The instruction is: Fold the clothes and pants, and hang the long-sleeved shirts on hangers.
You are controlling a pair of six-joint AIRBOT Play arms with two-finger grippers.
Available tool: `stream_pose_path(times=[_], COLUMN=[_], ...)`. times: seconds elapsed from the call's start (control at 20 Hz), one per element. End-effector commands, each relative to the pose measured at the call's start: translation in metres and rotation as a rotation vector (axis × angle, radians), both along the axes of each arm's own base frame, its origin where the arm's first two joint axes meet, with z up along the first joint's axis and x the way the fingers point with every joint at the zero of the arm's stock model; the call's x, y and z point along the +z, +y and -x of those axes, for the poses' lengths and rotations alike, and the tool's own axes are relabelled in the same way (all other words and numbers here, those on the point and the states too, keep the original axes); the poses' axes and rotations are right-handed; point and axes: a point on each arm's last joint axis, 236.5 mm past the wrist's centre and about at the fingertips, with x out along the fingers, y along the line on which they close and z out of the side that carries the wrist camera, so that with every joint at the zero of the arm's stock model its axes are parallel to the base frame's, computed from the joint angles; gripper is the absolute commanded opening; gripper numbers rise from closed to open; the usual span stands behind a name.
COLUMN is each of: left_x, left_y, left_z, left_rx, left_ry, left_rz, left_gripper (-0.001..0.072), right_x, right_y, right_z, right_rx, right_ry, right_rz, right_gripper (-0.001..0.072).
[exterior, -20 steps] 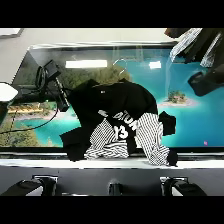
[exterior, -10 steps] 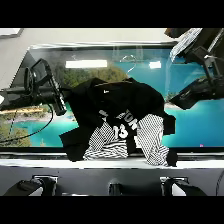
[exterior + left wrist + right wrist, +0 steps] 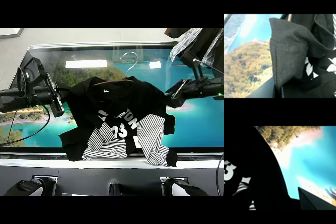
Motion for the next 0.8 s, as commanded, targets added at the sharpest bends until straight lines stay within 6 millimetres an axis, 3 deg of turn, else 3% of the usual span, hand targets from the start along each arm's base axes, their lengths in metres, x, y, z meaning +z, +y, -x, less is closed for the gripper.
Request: stream_pose_path(times=[0.0,0.1,0.15,0.2,0.3,0.4,0.45,0.5,0.55,0.75], left_x=[0.001,0.001,0.001,0.001,0.001,0.000,0.000,0.000,0.000,0.000], left_y=[0.000,0.000,0.000,0.000,0.000,0.000,0.000,0.000,0.000,0.000], left_z=[0.000,0.000,0.000,0.000,0.000,0.000,0.000,0.000,0.000,0.000], left_rx=[0.000,0.000,0.000,0.000,0.000,0.004,0.005,0.005,0.005,0.006], left_ry=[0.000,0.000,0.000,0.000,0.000,0.007,0.009,0.009,0.009,0.009], left_rz=[0.001,0.001,0.002,0.001,0.001,0.006,0.007,0.007,0.007,0.007], left_gripper=[0.0020,0.0020,0.0020,0.0020,0.0020,0.0020,0.0020,0.0020,0.0020,0.0021], right_x=[-0.002,-0.003,-0.003,-0.004,-0.004,-0.001,0.000,0.000,0.000,0.001], right_y=[0.011,0.016,0.018,0.020,0.024,0.027,0.029,0.031,0.032,0.036], right_z=[-0.003,-0.005,-0.006,-0.004,-0.002,-0.002,0.000,0.003,0.007,0.018], right_rx=[0.032,0.050,0.061,0.086,0.111,0.117,0.122,0.134,0.146,0.182], right_ry=[0.011,0.007,0.004,0.002,0.003,0.003,0.006,0.016,0.027,0.058], right_rz=[-0.061,-0.085,-0.095,-0.099,-0.113,-0.135,-0.143,-0.148,-0.151,-0.167], right_gripper=[0.0596,0.0587,0.0516,0.0396,0.0251,0.0247,0.0209,0.0099,0.0038,0.0032])
